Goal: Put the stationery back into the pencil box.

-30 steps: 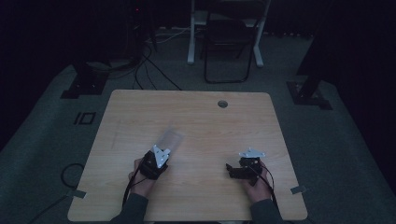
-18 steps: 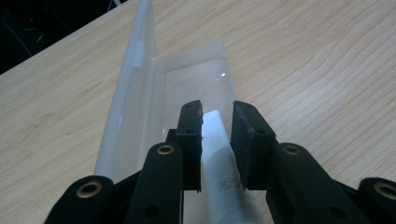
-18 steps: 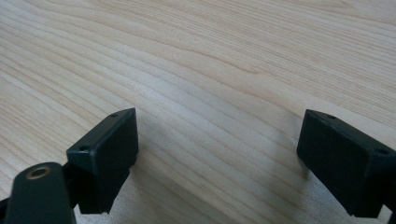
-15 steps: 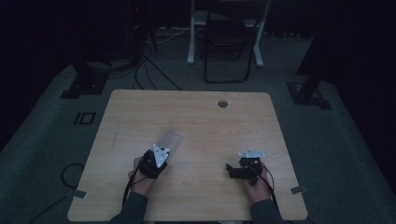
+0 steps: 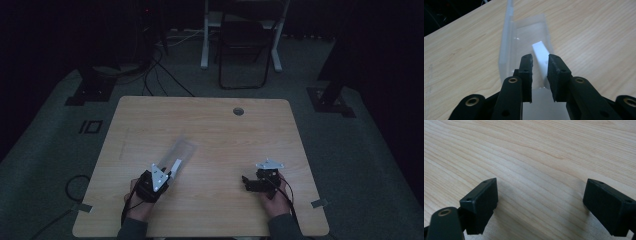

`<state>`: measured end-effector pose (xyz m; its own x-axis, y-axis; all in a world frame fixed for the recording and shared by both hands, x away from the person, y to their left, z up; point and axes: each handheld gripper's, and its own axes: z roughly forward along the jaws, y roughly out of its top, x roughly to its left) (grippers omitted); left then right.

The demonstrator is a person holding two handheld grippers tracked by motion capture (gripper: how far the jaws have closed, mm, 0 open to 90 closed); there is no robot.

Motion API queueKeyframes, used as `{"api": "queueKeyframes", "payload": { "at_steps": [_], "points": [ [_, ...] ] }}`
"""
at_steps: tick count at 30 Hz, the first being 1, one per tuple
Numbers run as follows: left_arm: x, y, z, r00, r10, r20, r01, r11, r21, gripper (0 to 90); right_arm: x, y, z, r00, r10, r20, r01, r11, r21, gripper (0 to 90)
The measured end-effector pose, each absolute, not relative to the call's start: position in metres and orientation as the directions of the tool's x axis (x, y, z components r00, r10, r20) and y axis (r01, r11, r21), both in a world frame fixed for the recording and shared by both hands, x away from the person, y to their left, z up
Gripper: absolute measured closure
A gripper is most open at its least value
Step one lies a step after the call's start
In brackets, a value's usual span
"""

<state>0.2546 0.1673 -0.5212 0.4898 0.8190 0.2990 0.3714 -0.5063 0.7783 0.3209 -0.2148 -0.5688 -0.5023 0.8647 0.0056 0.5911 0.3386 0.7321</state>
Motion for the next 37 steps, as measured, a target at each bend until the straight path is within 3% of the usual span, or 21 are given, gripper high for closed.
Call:
{"api": "queueKeyframes", "payload": {
  "at_steps": [6, 17, 37],
  "points": [
    [0.246, 0.163, -0.525, 0.505, 0.798, 0.329, 0.382, -0.548, 0.744, 74.7, 0.321, -0.215, -0.569, -0.503, 0.864, 0.005, 0.591, 0.339, 0.732, 12.5],
    [0.270, 0.164, -0.537, 0.469, 0.820, 0.328, 0.459, -0.543, 0.703, 77.1, 0.321, -0.215, -0.569, -0.503, 0.864, 0.005, 0.590, 0.339, 0.732, 12.4],
    [0.251, 0.166, -0.532, 0.540, 0.814, 0.213, 0.382, -0.462, 0.801, 70.3, 0.321, -0.215, -0.569, -0.503, 0.864, 0.005, 0.590, 0.339, 0.732, 12.4]
  ]
}}
